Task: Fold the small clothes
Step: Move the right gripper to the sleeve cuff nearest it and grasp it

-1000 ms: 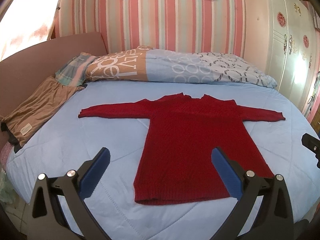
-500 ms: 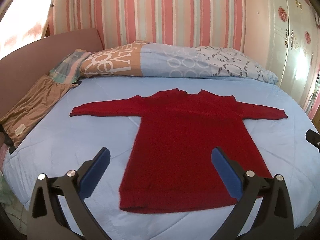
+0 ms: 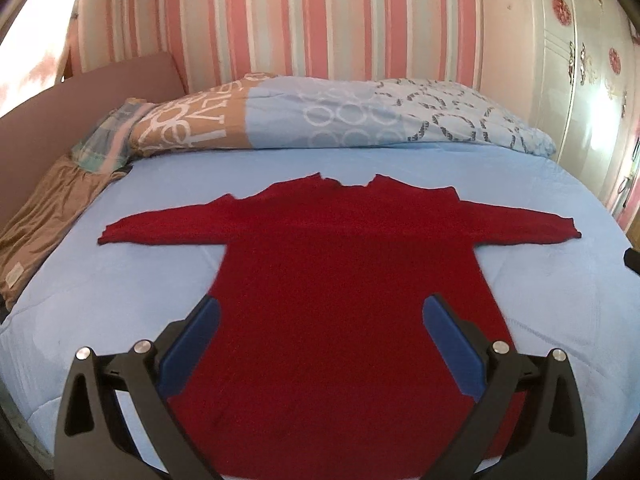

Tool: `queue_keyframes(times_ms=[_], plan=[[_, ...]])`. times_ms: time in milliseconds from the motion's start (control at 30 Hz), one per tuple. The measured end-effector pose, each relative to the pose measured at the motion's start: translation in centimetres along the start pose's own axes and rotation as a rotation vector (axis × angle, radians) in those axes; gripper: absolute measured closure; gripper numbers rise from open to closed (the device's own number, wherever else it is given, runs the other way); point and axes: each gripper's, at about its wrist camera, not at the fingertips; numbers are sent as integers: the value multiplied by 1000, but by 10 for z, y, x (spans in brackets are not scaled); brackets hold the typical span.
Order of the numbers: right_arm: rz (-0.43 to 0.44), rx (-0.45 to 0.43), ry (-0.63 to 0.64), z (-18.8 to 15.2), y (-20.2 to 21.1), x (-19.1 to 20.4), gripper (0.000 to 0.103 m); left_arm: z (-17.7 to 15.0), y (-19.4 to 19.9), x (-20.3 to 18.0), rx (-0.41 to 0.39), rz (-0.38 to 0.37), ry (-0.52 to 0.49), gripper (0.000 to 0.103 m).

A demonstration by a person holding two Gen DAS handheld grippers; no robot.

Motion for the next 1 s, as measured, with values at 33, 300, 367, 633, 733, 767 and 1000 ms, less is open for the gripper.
queue_keyframes(times_ms=[33,300,367,633,733,767,1000], plan=[[-7,-3,-4,4,-8,-15,3,3,-5,-8,-1,-9,4,1],[-71,60,-61,46,-106,-141,3,21,-45,-68,-2,-12,-11,1],[-82,88,-125,56,-140,-176,3,27,-55,-83,-9,-10,-26,1],[-123,194,-226,71,-231,-246,3,38,-85,-122,-15,-8,-54,1],[-117,217,-251,73,-247,-259,7,38,-93,-129,-12,-9,-59,1],[-102,226,-267,75,-254,-265,8,38,-96,-131,-9,-8,-59,1],[-105,302,-321,67,-284,-274,21,28,-107,-130,9,5,-66,1]])
Point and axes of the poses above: each gripper's, at about its wrist camera, not at the fingertips, and y roughly against the way its jaws point, x to its left, z to its top, and after that the axes turned 12 degrees about z, right-handed
